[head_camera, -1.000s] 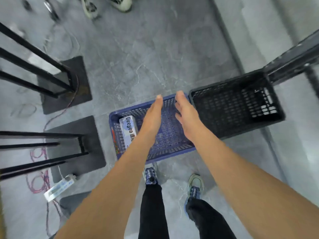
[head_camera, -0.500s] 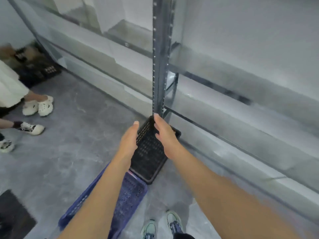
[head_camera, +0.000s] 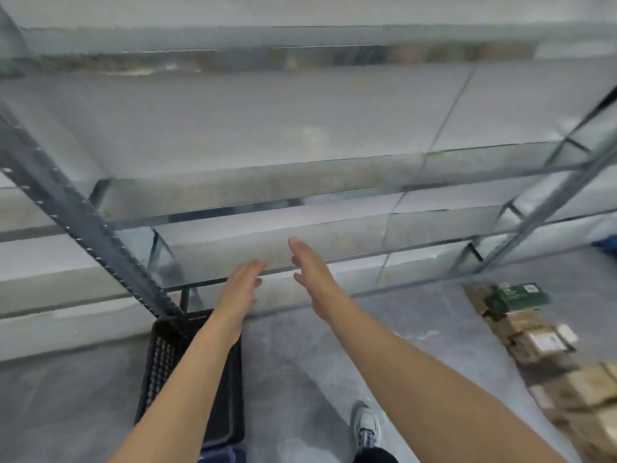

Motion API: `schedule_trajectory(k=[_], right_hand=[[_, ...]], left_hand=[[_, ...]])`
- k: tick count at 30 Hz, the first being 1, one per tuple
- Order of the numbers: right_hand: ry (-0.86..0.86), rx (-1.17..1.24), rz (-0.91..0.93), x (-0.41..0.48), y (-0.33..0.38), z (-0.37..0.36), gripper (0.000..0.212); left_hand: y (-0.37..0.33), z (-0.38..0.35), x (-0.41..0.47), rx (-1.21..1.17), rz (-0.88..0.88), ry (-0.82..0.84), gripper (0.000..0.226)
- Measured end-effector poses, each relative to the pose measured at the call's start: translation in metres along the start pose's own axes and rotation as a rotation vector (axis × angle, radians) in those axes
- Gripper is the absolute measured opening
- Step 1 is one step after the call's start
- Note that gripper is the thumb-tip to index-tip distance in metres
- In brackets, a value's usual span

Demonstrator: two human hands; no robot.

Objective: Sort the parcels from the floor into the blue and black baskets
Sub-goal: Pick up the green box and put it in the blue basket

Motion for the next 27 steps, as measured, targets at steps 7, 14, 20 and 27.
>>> schedule_trajectory(k=[7,14,20,27], right_hand=[[-0.267,0.108,-0.028,0.0,-0.006,0.155,0.057],[-0.479,0.234,-0.066,0.005,-0.024,0.321,0.059],[-0.639,0.323,-0.102,0.012,-0.049,0.463,0.058],[-0.784,0.407,-0.153,0.015,-0.073,0.587,0.058]], left_hand=[[-0.033,-0.152,-0.018,0.156,-0.062,0.298,0.024],[-0.046,-0.324,-0.036,0.323,-0.096,0.498,0.023],[-0.053,-0.475,-0.06,0.408,-0.108,0.634,0.029],[-0.047,-0.62,-0.081,0.487,-0.115,0.785,0.014]])
Point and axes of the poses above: each hand's wrist, its own x-axis towards the middle knuckle, its own z-axis out of the back of the hand, y = z × x, the point moved 10 cm from there along x, towards the middle knuckle, and after that the axes turned 8 degrees about -y, right-handed, at the moved point
